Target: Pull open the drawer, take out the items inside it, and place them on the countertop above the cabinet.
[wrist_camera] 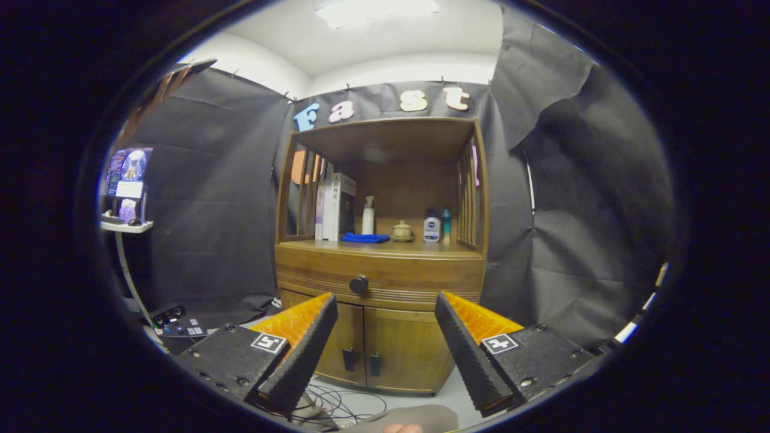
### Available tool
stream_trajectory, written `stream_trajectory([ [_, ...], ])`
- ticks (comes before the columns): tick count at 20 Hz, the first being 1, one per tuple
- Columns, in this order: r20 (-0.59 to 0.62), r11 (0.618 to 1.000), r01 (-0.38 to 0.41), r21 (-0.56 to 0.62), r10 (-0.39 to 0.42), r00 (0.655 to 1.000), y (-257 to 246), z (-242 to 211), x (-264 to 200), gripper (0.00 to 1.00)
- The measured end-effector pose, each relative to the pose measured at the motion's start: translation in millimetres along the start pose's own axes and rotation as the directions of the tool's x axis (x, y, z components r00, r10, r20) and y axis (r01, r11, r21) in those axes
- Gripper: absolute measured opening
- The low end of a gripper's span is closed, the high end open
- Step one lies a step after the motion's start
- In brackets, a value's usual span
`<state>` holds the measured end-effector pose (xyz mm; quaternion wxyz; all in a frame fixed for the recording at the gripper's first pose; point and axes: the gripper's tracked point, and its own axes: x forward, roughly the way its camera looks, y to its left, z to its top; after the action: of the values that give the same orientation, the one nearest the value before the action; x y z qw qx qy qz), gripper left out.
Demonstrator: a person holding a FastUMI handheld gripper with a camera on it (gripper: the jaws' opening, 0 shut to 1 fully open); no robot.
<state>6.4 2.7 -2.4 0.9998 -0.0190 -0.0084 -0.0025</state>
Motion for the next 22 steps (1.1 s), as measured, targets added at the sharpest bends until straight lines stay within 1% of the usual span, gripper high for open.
stream_trajectory([
  [8,-0.011,1.000,-0.010,-0.025,0.009,1.000,6.6,-7.0,5.3,1.00],
  [10,-0.004,0.999,-0.034,-0.016,0.034,0.999,12.3,-5.8,8.3,1.00],
  [13,-0.019,1.000,-0.030,0.000,0.030,0.999,10.5,-9.7,19.8,1.00],
  [15,-0.052,0.999,-0.030,-0.021,0.029,0.998,9.5,-11.6,31.0,1.00],
  [18,-0.048,0.999,-0.011,-0.041,0.009,0.999,8.5,-0.7,60.1,1.00],
  [22,-0.057,0.999,-0.020,-0.036,0.018,0.998,31.0,3.1,110.1,1.00],
])
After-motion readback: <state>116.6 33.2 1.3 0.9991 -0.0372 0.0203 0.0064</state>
